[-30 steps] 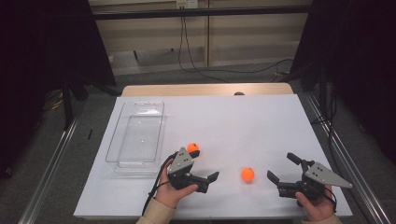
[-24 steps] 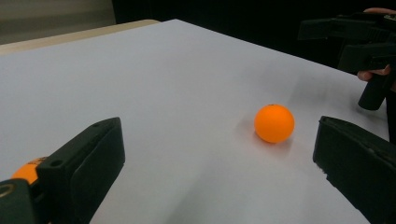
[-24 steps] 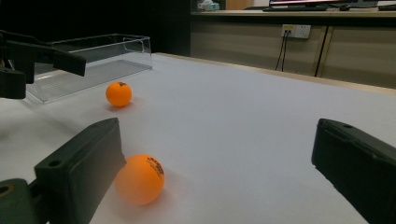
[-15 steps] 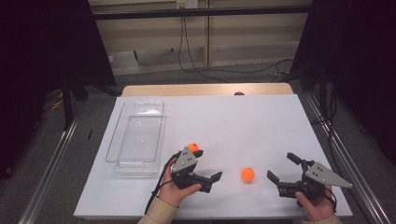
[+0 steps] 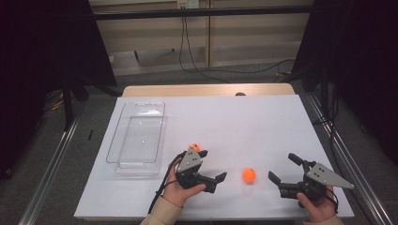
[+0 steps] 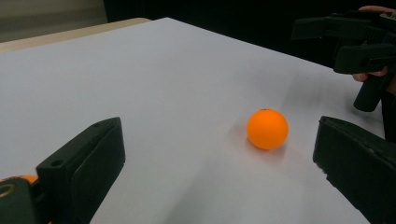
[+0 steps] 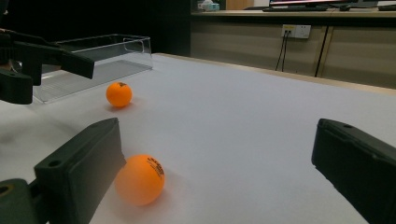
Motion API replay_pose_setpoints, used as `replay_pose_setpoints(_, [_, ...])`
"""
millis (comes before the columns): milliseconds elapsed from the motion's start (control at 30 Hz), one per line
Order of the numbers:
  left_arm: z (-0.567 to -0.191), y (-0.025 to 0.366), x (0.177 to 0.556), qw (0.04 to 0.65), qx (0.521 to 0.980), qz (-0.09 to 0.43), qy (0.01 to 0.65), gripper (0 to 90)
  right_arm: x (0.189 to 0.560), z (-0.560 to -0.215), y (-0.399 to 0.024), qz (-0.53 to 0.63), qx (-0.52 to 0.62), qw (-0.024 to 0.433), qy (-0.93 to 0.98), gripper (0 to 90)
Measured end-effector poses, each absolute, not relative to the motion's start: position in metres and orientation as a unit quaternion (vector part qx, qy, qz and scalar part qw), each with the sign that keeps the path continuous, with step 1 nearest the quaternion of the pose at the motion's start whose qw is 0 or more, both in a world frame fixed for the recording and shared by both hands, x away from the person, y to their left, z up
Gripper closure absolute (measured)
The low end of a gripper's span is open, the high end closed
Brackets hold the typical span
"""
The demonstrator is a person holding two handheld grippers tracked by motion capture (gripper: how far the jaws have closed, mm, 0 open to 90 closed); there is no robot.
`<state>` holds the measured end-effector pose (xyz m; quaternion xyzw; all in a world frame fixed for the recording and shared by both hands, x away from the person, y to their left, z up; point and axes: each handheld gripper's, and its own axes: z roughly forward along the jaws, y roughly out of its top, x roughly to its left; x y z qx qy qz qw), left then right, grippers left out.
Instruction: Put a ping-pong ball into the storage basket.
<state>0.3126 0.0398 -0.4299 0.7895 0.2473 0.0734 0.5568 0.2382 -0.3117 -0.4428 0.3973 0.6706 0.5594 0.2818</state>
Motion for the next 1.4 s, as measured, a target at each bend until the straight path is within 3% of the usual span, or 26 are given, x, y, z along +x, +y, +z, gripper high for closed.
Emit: replay_pose_setpoints(1400, [-0.432,0.022,0.316,0.543,0.802,0.067,0.240,2.6,0.238,-0.443,-0.311,0.559,0.397,0.281,0.671,2.0])
